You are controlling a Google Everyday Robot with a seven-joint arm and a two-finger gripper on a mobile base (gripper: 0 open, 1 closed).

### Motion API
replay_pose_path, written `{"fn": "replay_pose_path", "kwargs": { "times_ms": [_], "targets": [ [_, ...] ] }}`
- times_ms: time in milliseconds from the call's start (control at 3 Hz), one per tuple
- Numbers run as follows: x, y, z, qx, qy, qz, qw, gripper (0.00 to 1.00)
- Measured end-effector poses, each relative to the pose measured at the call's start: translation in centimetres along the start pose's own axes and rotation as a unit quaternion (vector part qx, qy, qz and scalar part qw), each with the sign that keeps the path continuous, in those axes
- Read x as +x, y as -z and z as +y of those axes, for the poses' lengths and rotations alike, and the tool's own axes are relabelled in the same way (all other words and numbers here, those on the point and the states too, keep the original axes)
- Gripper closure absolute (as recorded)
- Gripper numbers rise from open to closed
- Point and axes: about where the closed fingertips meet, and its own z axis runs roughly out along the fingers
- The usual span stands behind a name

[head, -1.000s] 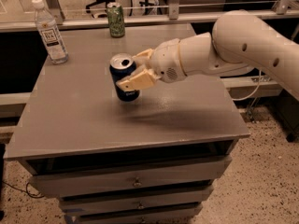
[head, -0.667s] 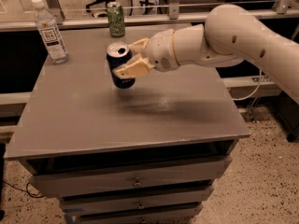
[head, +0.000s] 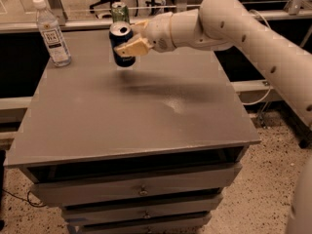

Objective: Move pepsi can near blue plastic bottle

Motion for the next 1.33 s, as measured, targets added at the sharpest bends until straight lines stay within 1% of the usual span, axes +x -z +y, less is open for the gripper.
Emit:
{"fn": "replay_pose_path", "kwargs": {
  "times_ms": [333,667,1000,1333],
  "targets": [
    [0.2,-3.3,-3.1,-0.004,-0.007,-0.013,0.9999,1.0],
    [-0.1,-7.6,-4.0,-0.029,-0.019,-0.029,0.999,1.0],
    [-0.5,-11.6,-3.5,-0.063,-0.027,-0.039,0.9969,1.0],
    [-0.8,-14.3,-2.7,-0.088,-0.032,-0.044,0.9947,1.0]
  ]
}}
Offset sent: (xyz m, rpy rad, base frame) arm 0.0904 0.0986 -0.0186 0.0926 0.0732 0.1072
